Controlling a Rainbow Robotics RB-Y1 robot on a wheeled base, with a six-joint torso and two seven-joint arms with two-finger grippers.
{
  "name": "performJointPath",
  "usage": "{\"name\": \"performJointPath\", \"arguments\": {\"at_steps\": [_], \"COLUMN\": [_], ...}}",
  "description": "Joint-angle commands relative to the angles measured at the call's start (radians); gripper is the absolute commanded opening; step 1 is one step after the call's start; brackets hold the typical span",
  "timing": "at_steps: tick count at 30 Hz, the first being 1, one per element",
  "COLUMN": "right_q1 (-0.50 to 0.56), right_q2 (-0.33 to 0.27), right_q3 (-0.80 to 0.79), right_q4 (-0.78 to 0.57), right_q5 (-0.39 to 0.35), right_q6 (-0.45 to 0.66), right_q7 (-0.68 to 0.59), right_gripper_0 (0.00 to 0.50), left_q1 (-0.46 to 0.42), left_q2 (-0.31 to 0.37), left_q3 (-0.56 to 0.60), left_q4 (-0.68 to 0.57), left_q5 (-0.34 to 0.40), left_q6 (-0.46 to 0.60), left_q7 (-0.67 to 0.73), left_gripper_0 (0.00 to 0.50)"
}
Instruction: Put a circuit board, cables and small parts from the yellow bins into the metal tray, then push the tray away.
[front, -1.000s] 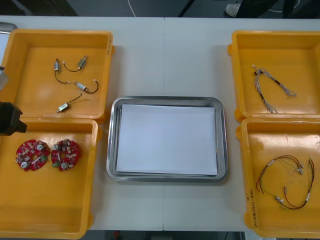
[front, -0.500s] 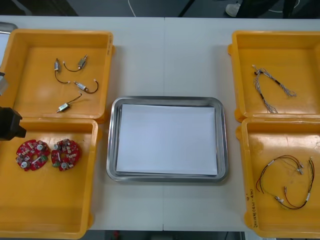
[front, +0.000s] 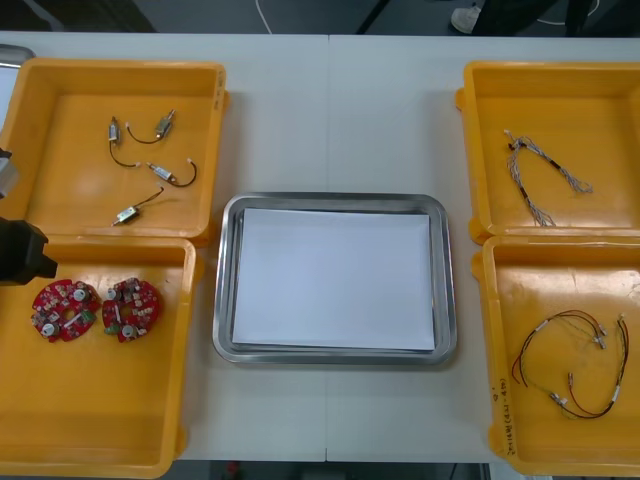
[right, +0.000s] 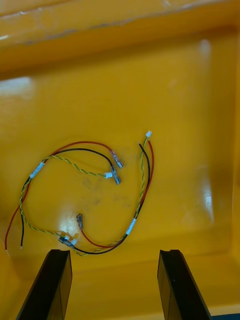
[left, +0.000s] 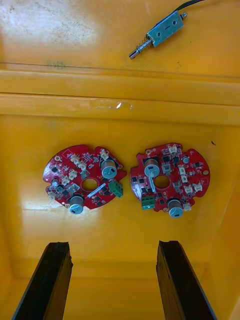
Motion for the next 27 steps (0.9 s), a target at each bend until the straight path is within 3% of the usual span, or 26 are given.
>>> {"name": "performJointPath", "arguments": {"at_steps": [1,9,20,27], "right_q1": [0.045,0.103,0.244,0.307], "right_q2": [0.049,0.109,0.126,0.126], "right_q3": [-0.048,-0.065,0.004,0.052], "right_q4": [-0.040,-0.040,-0.040,-0.040], "right_q5": [0.024,0.031,0.047,0.064], "right_q6": [0.003,-0.001,-0.268,-0.353], "right_q7": [-0.059,-0.093,-0.116,-0.134], "right_gripper_0": [0.500,0.500,0.500,0.500], "left_q1": [0.064,0.144,0.212,0.231], "left_q2": [0.033,0.053,0.079,0.079], "left_q3": [0.025,0.024,-0.065,-0.104], "left_q4": [-0.012,-0.012,0.003,0.026], "left_q5": [-0.006,-0.006,-0.075,-0.109], "left_q6": [-0.069,-0.173,-0.299,-0.348], "left_q7": [-0.100,-0.125,-0.131,-0.131], "left_gripper_0": [0.500,0.500,0.500,0.500]}}
